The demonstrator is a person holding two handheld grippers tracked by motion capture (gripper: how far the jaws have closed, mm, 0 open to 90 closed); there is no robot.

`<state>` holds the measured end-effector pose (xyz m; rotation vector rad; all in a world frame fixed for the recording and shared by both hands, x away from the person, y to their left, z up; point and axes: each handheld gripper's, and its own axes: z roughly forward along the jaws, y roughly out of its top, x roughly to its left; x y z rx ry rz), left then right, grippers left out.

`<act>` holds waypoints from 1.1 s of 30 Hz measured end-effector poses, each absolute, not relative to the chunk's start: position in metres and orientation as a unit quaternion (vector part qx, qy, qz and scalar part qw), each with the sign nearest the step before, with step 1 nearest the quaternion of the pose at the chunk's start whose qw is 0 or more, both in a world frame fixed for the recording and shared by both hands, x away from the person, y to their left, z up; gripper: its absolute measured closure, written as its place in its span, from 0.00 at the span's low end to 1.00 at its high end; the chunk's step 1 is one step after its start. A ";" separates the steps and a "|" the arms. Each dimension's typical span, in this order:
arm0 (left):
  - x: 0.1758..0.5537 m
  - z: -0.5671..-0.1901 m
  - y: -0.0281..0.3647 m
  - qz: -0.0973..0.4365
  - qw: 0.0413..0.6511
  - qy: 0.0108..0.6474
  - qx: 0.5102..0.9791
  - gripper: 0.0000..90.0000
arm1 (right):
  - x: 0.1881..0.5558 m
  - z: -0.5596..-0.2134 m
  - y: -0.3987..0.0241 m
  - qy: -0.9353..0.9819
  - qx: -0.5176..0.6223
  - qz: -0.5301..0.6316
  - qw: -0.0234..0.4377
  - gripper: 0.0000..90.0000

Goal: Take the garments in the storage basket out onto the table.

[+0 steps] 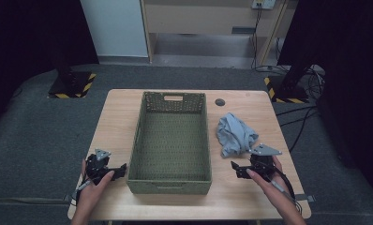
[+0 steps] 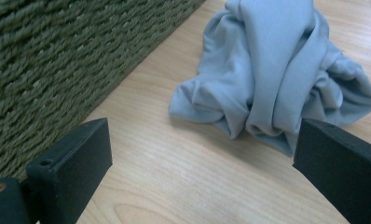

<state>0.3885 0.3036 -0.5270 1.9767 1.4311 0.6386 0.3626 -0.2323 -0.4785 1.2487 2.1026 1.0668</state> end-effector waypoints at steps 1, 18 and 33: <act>0.388 -0.527 0.304 0.241 0.305 0.540 0.746 0.00 | 0.362 -0.479 -0.232 0.766 0.456 0.389 0.233 0.05; 0.388 -0.527 0.304 0.241 0.304 0.540 0.746 0.00 | 0.343 -0.494 -0.222 0.782 0.445 0.381 0.215 0.05; 0.388 -0.527 0.304 0.241 0.305 0.540 0.746 0.00 | 0.339 -0.509 -0.212 0.792 0.441 0.373 0.198 0.05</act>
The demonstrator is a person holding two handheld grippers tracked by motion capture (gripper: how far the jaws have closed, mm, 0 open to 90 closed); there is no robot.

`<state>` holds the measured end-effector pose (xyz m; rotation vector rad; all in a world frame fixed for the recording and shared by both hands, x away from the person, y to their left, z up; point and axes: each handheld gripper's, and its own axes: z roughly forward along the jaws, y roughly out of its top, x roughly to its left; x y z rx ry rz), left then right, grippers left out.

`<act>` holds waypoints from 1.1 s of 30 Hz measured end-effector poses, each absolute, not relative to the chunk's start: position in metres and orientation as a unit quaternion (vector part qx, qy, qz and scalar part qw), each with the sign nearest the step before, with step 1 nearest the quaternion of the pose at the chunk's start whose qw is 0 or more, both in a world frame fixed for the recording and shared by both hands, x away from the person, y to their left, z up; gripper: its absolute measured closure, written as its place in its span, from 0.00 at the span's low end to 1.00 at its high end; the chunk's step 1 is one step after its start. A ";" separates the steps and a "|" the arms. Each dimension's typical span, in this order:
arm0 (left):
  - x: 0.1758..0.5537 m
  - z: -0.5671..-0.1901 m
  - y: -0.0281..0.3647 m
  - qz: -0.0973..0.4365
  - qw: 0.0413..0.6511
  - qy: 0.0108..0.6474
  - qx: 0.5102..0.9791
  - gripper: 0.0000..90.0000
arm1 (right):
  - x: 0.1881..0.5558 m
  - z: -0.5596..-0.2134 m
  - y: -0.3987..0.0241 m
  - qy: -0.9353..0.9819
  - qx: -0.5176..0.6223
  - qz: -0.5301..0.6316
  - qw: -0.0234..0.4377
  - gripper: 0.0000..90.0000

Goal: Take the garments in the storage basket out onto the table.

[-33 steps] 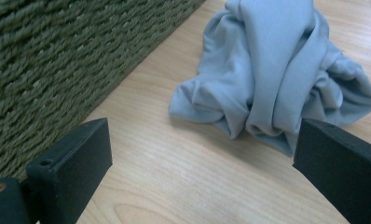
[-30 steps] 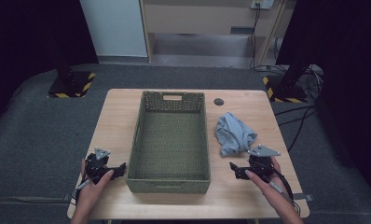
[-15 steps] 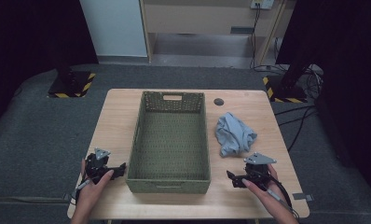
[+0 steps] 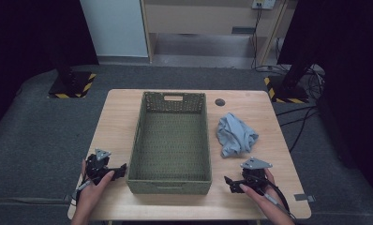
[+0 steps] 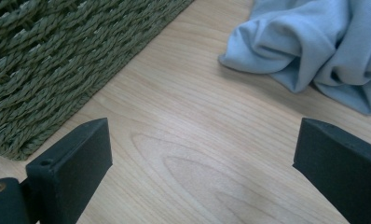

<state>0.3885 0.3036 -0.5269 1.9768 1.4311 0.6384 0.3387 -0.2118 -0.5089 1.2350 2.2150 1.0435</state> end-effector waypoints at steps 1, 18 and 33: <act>0.388 -0.527 0.304 0.241 0.305 0.540 0.746 0.00 | 0.338 -0.510 -0.211 0.793 0.441 0.372 0.196 0.05; 0.388 -0.527 0.304 0.241 0.305 0.540 0.746 0.00 | 0.339 -0.526 -0.202 0.798 0.443 0.365 0.182 0.05; 0.388 -0.527 0.304 0.241 0.305 0.540 0.746 0.00 | 0.345 -0.534 -0.201 0.798 0.450 0.359 0.179 0.05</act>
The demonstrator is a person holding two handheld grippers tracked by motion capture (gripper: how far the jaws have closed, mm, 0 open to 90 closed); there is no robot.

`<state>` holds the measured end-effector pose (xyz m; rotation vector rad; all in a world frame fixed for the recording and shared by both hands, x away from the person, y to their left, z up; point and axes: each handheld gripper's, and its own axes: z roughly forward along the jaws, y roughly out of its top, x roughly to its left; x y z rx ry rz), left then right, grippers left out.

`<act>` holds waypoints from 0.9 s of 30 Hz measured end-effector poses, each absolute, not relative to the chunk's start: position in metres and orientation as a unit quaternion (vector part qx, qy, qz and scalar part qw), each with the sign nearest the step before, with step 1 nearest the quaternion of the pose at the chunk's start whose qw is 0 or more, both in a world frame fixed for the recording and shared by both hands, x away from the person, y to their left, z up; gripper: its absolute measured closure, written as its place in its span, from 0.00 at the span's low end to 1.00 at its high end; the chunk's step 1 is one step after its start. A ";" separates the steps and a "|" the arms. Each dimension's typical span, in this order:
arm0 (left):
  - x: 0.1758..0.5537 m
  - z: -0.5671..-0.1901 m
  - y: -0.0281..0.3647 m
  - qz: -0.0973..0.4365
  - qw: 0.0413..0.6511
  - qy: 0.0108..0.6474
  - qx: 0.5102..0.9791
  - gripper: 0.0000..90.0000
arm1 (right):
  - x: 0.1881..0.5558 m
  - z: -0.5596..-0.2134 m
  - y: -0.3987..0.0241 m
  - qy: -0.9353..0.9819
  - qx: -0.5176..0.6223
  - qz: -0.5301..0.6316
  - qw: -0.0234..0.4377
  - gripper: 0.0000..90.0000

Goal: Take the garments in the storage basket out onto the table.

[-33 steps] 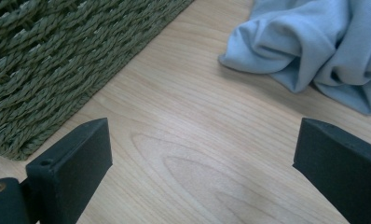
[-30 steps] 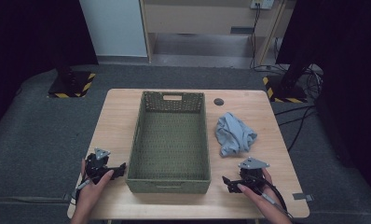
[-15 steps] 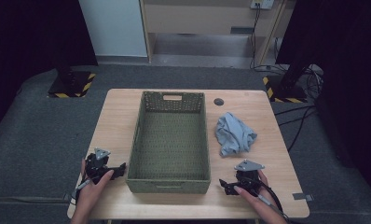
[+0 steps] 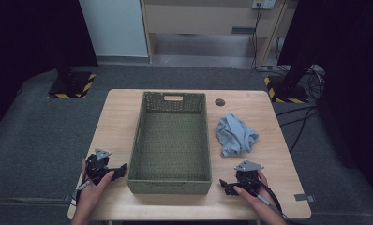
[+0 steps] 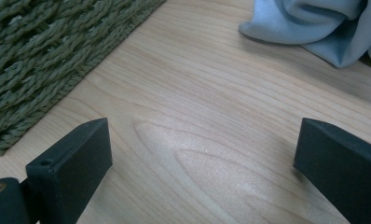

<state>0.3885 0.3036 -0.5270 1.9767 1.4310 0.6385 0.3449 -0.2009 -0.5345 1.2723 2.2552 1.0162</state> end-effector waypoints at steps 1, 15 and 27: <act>0.388 -0.527 0.304 0.241 0.305 0.540 0.746 0.00 | 0.346 -0.535 -0.201 0.797 0.452 0.359 0.179 0.05; 0.388 -0.527 0.304 0.241 0.305 0.540 0.746 0.00 | 0.349 -0.539 -0.199 0.800 0.446 0.352 0.190 0.02; 0.388 -0.527 0.304 0.241 0.305 0.540 0.746 0.00 | 0.350 -0.539 -0.198 0.800 0.448 0.350 0.191 0.00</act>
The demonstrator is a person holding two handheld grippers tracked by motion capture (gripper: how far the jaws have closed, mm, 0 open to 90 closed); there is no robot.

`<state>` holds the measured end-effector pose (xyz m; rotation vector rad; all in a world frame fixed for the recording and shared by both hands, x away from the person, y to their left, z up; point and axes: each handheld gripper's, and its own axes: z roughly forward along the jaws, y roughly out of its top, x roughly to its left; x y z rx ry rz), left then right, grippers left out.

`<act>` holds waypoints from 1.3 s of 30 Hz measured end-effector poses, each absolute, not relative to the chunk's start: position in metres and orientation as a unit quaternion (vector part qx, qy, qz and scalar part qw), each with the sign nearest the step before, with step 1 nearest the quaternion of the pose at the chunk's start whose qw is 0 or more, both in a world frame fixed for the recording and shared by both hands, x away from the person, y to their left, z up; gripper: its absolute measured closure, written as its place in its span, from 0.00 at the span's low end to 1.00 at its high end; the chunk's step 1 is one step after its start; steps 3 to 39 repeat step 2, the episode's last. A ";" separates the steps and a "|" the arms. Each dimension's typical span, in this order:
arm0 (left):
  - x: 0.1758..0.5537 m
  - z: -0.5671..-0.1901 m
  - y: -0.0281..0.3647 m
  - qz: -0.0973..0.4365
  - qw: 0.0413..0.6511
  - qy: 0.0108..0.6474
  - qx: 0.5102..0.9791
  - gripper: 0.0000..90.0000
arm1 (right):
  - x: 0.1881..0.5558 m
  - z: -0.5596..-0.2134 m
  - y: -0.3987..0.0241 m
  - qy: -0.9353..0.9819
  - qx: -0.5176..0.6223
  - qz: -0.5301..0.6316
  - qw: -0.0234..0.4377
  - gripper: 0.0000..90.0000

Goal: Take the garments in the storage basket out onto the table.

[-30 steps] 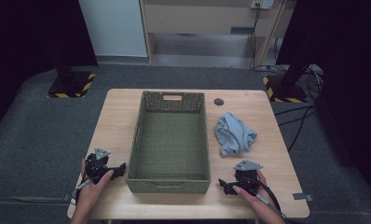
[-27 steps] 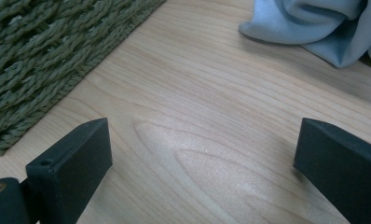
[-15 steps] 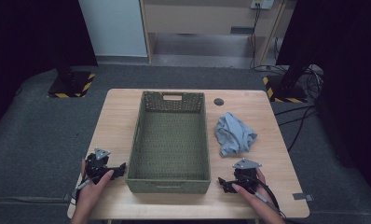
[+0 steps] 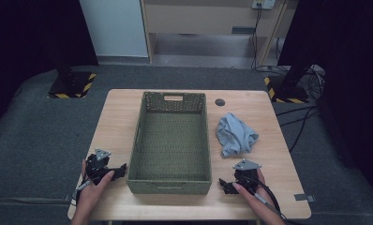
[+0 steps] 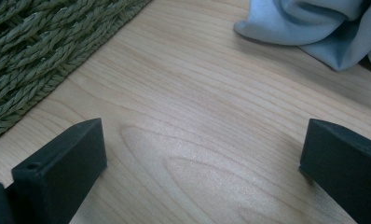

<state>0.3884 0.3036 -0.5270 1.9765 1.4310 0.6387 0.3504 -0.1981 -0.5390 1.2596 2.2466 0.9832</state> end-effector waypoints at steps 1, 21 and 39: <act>0.388 -0.527 0.304 0.241 0.305 0.540 0.746 0.00 | 0.351 -0.539 -0.198 0.800 0.448 0.350 0.191 0.00; 0.388 -0.527 0.304 0.241 0.305 0.540 0.746 0.00 | 0.351 -0.539 -0.198 0.800 0.449 0.350 0.191 0.00; 0.388 -0.527 0.304 0.241 0.305 0.540 0.746 0.00 | 0.351 -0.539 -0.198 0.800 0.449 0.350 0.191 0.00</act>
